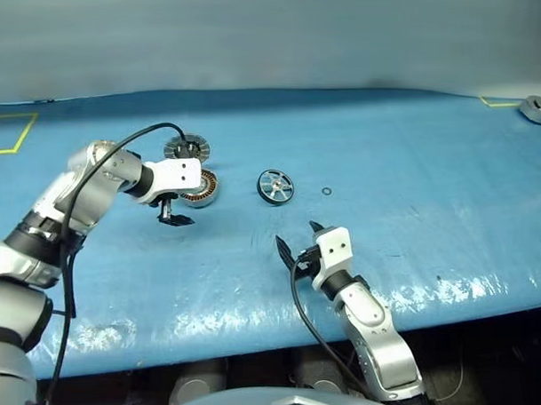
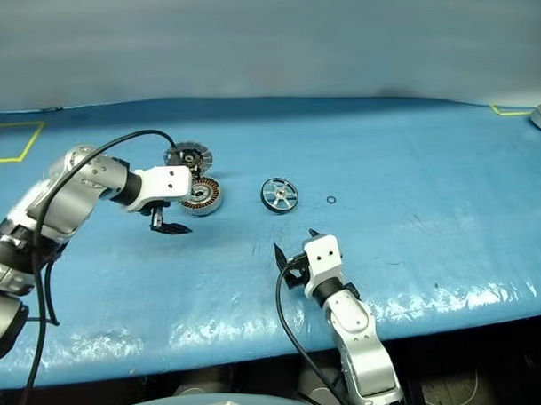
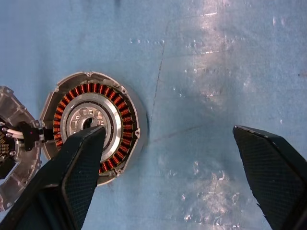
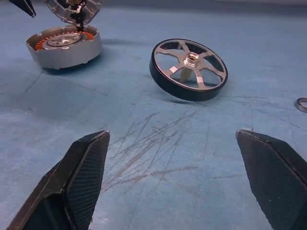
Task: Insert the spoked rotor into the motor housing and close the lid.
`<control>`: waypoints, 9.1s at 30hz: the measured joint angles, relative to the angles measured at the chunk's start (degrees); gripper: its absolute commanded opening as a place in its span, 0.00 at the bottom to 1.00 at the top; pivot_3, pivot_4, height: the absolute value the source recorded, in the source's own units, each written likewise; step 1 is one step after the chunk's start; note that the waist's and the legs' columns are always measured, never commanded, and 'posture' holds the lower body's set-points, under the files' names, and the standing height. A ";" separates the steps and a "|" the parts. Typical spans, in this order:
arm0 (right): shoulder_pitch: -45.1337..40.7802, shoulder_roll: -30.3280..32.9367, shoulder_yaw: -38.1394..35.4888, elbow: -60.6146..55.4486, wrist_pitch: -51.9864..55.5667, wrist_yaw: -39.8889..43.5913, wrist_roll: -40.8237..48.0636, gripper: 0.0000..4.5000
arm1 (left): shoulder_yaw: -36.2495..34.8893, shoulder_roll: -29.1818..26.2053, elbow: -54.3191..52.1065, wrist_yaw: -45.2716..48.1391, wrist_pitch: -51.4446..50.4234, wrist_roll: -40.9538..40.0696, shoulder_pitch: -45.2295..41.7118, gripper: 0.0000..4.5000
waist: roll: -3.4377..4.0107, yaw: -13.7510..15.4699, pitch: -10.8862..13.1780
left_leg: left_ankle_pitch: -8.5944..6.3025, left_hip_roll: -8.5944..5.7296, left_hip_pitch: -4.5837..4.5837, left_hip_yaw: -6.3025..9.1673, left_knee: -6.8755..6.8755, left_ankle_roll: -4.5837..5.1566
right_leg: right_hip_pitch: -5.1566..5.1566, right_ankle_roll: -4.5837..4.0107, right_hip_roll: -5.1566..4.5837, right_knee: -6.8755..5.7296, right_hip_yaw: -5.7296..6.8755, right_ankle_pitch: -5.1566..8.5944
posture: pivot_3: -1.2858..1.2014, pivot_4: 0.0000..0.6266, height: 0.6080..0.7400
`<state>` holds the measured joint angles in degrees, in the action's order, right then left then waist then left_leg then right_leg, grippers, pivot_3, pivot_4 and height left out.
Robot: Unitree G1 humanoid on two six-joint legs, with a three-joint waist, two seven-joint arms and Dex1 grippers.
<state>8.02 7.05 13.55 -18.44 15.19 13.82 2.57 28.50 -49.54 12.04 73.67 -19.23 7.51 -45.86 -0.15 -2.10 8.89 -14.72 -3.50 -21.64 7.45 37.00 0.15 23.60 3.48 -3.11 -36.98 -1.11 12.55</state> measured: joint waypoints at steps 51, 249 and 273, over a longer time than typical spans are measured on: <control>-0.37 -0.04 1.83 0.34 -0.06 -0.01 -1.17 0.99 | 10.72 20.38 43.86 5.39 9.56 23.20 -22.13 1.00 | -0.29 -0.25 0.23 | -0.02 -0.02 -0.08 0.03 0.75 0.04 | 0.07 0.07 -0.03 -0.83 -0.10 0.02 | 0.52 0.24 1.00; -14.78 1.69 13.59 -0.69 15.56 7.67 -2.78 0.15 | -22.40 39.19 -16.71 -41.24 43.36 -19.82 69.70 0.00 | 0.01 1.33 0.01 | -0.31 0.14 -0.07 0.08 -0.02 0.23 | -0.03 0.16 -0.41 0.16 0.09 0.35 | 0.52 0.24 1.00; -13.85 0.83 12.45 1.32 15.66 8.02 -1.77 0.93 | -21.26 39.23 -13.91 -41.17 45.02 -19.66 69.07 0.00 | 0.03 1.33 0.02 | -0.31 0.12 -0.05 0.09 0.04 0.23 | -0.06 0.19 -0.40 0.13 0.09 0.32 | 0.52 0.24 1.00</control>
<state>-5.83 7.88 26.00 -17.12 30.85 21.84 0.80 7.24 -10.31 -1.87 32.50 25.79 -12.15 23.21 -0.12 -0.77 8.91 -15.03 -3.38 -21.69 7.53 37.03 0.38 23.54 3.67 -3.51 -36.85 -1.02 12.86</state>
